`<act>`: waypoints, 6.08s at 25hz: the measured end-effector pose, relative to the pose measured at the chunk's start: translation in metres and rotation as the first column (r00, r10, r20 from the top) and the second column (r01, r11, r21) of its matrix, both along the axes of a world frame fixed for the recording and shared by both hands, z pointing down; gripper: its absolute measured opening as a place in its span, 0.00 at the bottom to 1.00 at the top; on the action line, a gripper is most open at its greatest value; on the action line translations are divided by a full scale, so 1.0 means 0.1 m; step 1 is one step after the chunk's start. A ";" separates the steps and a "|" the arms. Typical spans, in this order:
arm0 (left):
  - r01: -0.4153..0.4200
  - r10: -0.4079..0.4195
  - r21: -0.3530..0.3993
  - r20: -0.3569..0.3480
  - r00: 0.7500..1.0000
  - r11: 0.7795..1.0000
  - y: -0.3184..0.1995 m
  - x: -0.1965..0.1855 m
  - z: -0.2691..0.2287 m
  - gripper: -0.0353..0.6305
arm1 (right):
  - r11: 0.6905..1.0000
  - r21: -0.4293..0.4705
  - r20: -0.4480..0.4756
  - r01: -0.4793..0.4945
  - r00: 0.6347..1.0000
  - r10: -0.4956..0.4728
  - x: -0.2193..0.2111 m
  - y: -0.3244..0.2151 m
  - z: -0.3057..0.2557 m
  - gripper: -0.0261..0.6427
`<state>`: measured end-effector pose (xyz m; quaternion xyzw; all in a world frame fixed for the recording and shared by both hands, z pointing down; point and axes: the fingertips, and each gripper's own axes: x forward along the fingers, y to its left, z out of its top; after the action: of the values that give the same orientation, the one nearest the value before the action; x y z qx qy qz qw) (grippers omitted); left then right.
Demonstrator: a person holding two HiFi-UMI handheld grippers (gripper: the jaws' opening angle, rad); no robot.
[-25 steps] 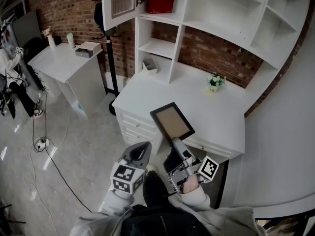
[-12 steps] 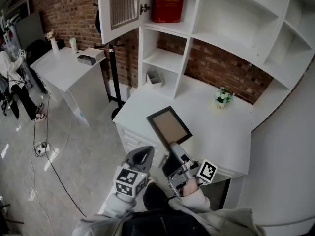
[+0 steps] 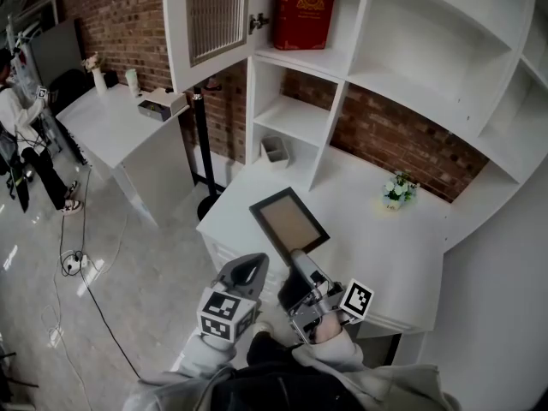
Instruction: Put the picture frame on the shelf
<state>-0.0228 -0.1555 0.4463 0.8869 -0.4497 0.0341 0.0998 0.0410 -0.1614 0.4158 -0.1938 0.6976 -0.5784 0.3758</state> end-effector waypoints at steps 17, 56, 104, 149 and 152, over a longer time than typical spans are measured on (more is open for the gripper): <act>-0.009 0.009 0.014 0.010 1.000 1.000 -1.14 0.00 0.09 0.06 | 1.000 0.001 0.019 0.015 1.000 -0.015 -0.04 -1.09 0.11 0.14; -0.111 0.111 0.028 0.001 0.994 0.993 -2.73 -0.11 -0.13 0.06 | 0.980 -0.018 -0.003 -0.200 0.980 0.200 -0.05 -2.62 -0.03 0.14; -0.187 0.186 -0.045 -0.027 0.982 0.981 -4.30 -0.16 0.30 0.06 | 0.932 -0.092 -0.062 -0.351 0.936 0.346 -0.04 -4.32 0.51 0.14; -0.113 0.112 -0.033 -0.026 0.993 0.993 -3.97 -0.25 0.20 0.06 | 0.916 -0.115 -0.128 -0.385 0.920 0.370 0.02 -4.23 0.40 0.36; -0.107 0.106 -0.031 -0.028 0.994 0.994 -3.83 -0.23 0.16 0.06 | 0.923 -0.095 -0.136 -0.373 0.923 0.359 0.02 -4.09 0.34 0.36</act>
<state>-0.0454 -0.5385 0.4626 0.9083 -0.3997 0.0349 0.1181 0.0433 -0.5703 0.4502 -0.3762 0.6340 -0.5262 0.4238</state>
